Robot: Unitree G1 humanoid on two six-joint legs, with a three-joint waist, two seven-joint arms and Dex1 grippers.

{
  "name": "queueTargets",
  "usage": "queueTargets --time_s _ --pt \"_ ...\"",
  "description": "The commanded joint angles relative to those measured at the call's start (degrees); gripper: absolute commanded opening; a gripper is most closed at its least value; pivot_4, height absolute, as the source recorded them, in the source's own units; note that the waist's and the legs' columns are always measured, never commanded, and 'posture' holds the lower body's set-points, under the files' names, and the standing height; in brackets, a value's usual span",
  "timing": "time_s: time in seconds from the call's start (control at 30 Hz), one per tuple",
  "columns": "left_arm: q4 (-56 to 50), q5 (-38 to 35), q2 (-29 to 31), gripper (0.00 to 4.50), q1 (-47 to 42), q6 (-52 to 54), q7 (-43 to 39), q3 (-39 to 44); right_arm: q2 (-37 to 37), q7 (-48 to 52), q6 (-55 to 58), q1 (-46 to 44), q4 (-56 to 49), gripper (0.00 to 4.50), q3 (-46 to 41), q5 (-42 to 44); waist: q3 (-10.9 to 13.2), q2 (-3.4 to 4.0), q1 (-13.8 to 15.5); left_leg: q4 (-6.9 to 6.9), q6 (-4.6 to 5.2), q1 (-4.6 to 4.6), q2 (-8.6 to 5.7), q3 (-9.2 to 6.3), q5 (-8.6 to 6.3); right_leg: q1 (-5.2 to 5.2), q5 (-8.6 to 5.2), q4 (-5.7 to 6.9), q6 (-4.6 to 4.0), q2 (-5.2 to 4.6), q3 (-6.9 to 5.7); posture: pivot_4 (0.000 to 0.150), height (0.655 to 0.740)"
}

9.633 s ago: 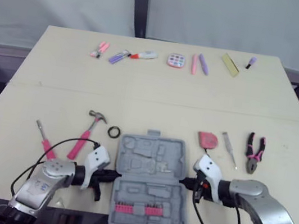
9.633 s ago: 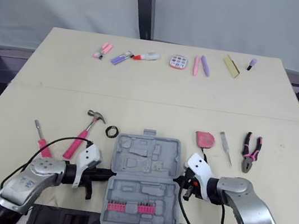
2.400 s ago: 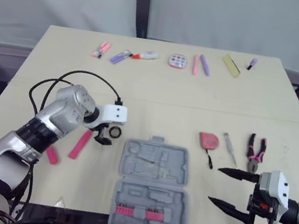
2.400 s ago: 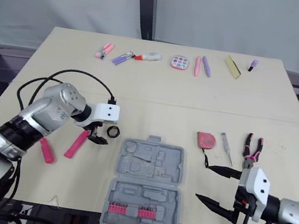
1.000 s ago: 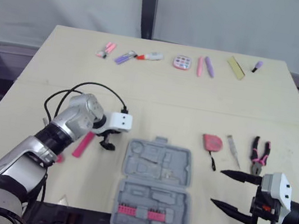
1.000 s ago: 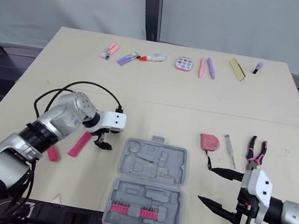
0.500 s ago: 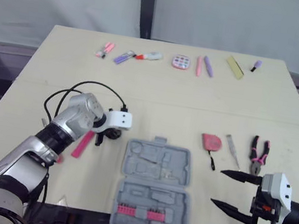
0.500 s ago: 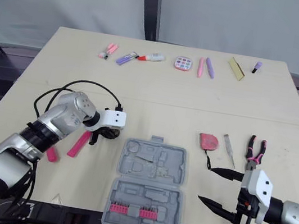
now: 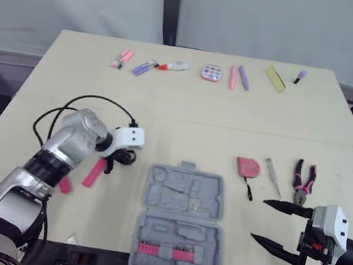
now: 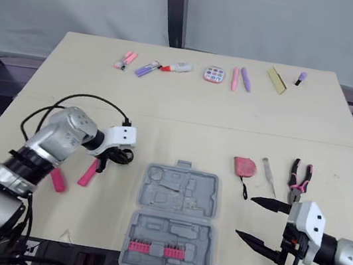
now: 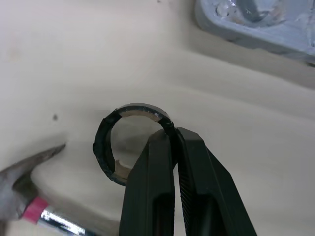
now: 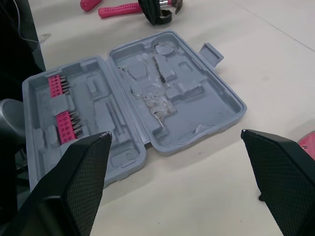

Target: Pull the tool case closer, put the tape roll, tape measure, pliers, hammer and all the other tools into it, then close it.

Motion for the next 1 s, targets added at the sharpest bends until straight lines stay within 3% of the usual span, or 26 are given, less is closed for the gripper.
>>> queueTargets --time_s 0.03,0.3,0.63,1.0 --pt "-5.9 -4.0 3.02 0.03 2.0 1.23 -1.86 4.61 1.02 0.23 -1.27 0.04 -0.69 4.5 -1.94 1.41 0.0 0.0 0.07 0.0 0.0 0.0 -0.01 0.0 0.0 0.0 0.0 0.0 0.0 -0.01 0.01 0.15 0.74" --pt "-18.56 -19.42 9.83 0.03 11.68 7.21 -7.86 16.43 2.41 0.87 -1.6 -0.11 -1.03 4.5 -2.01 2.97 0.0 0.01 0.03 -0.03 0.0 0.01 0.02 -0.06 0.0 0.01 0.0 -0.03 0.0 -0.04 0.06 0.15 0.74" --pt "-25.03 -34.9 7.8 0.03 11.85 11.7 -9.67 19.83 1.7 1.53 -1.82 0.51 -0.07 4.5 -2.71 2.7 0.0 0.01 0.0 -0.02 0.0 0.01 -0.01 -0.1 0.0 0.11 0.0 -0.13 0.0 -0.02 0.09 0.15 0.74" --pt "-12.85 -29.33 2.6 0.03 2.64 11.54 -6.24 6.45 2.9 -0.23 -2.02 2.02 -1.67 4.5 -2.33 2.08 0.0 0.01 0.12 0.0 0.02 0.01 -0.02 -0.05 -0.01 0.14 0.0 -0.15 0.0 0.05 0.06 0.15 0.74"
